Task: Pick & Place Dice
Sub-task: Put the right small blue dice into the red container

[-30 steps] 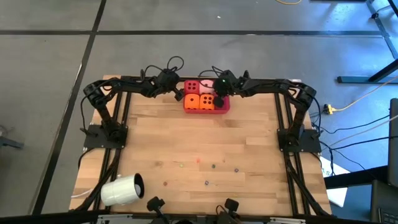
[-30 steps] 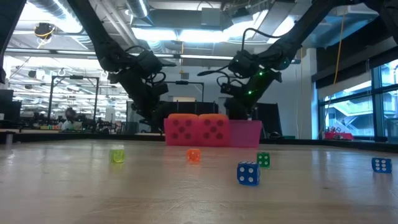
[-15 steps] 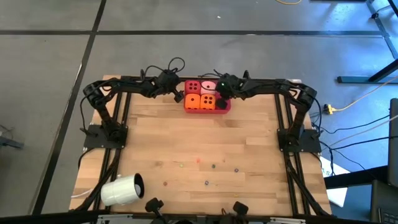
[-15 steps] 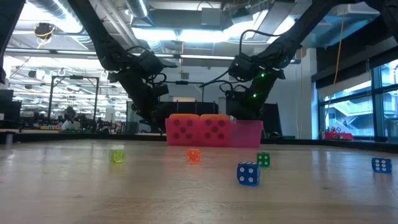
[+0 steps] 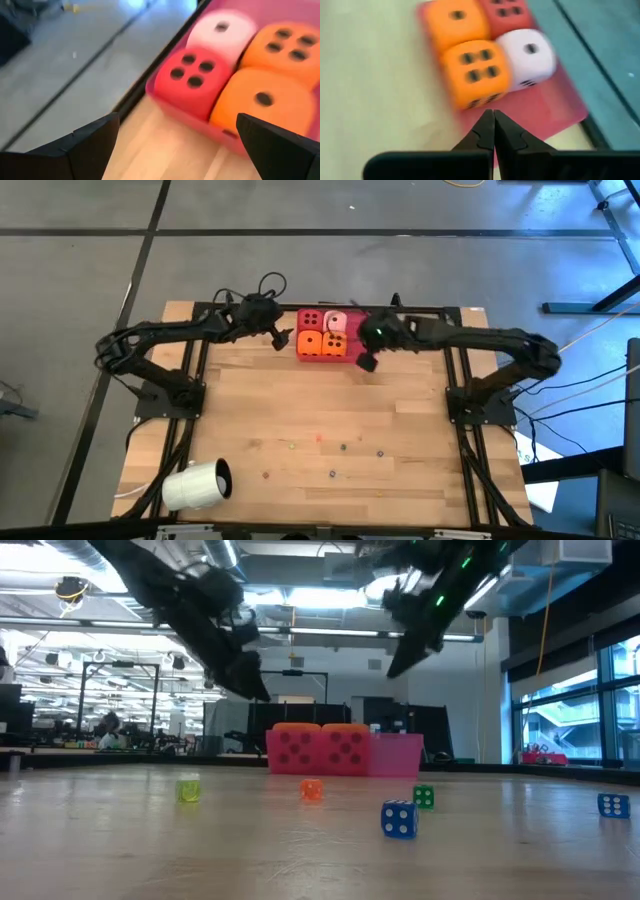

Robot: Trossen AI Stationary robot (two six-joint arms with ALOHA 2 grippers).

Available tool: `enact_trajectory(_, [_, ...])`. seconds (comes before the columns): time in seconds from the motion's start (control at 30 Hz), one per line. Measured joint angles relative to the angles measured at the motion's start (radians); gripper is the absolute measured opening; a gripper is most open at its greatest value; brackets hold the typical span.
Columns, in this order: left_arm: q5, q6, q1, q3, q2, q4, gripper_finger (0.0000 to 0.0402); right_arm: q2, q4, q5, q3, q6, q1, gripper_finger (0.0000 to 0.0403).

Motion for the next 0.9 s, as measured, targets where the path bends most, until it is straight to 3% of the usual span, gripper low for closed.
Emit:
enact_trajectory(0.2, [-0.002,0.013,-0.058,-0.070,-0.108,0.049,0.0400,-0.104,-0.186,0.009,0.000,0.162,0.189,0.0000])
enact_trajectory(0.37, [-0.002,0.000,-0.102,-0.104,-0.150,0.056,0.0400,-0.106,-0.270,0.132,-0.001,0.317,0.403,0.0000])
enact_trajectory(0.5, [0.006,-0.007,-0.143,-0.106,-0.154,0.082,0.0400,-0.096,-0.277,0.159,-0.005,0.515,0.554,0.0000])
enact_trajectory(0.7, [-0.002,-0.007,-0.192,-0.107,-0.153,0.120,0.0400,-0.063,-0.261,0.099,-0.018,0.735,0.718,0.0010])
enact_trajectory(0.9, [-0.003,-0.042,-0.217,-0.107,-0.153,0.132,0.0400,0.038,-0.240,-0.023,-0.018,0.769,0.792,0.0074])
